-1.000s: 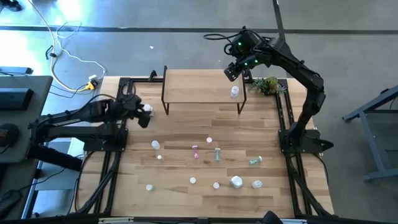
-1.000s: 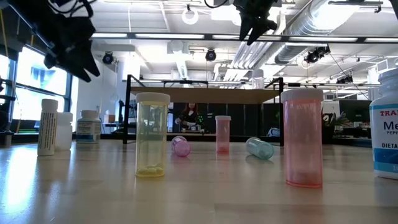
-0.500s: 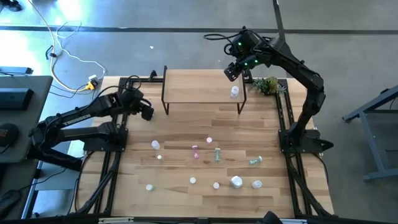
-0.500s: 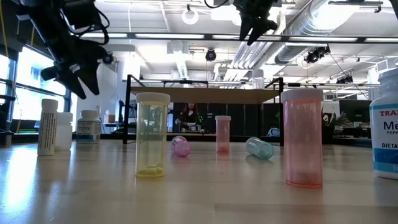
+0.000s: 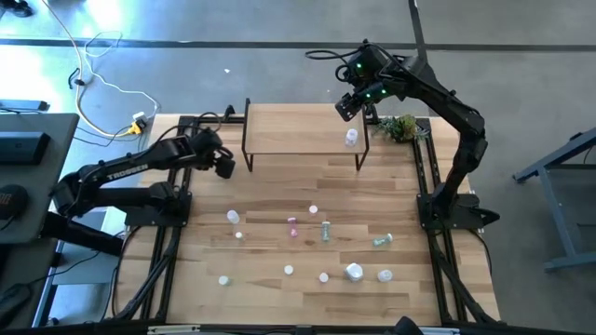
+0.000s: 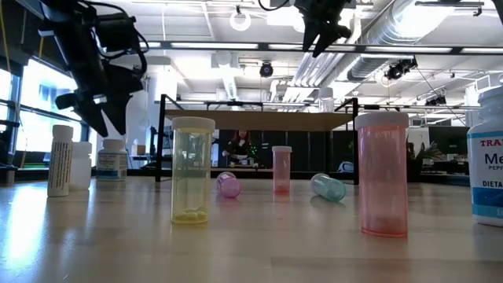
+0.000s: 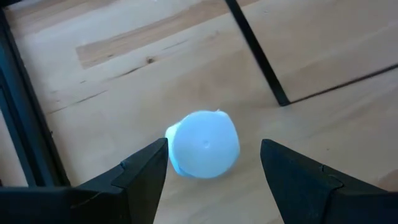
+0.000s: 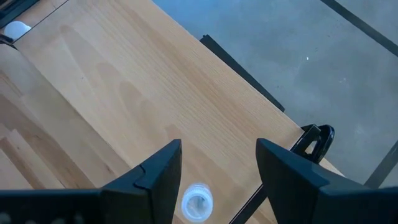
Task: Pick and place medicine bottles onto shelf by color
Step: Put the top white medicine bottle on the shelf
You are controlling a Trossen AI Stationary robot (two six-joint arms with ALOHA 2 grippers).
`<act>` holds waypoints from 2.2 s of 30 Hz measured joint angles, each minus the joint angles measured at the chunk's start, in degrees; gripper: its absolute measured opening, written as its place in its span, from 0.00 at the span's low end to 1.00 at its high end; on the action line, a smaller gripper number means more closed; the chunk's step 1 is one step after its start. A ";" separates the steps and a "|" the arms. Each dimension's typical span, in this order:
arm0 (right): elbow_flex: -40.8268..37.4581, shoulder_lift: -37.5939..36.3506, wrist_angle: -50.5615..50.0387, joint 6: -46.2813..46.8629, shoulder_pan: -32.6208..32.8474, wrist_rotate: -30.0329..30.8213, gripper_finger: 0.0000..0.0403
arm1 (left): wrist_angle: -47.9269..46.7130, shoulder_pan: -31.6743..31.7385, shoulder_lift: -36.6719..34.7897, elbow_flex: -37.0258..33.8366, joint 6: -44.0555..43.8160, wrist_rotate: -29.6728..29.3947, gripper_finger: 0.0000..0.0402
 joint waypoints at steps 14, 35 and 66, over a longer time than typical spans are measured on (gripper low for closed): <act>0.00 0.00 0.02 0.00 0.00 0.00 0.49 | 1.41 0.02 5.92 0.00 -0.56 -1.38 0.62; 0.00 0.00 0.02 -0.43 0.02 0.02 0.49 | 0.53 0.04 7.43 0.54 -2.42 -3.26 0.41; 0.00 0.00 0.04 -1.42 0.02 3.08 0.49 | -13.93 1.62 14.83 54.57 -1.35 -15.85 0.41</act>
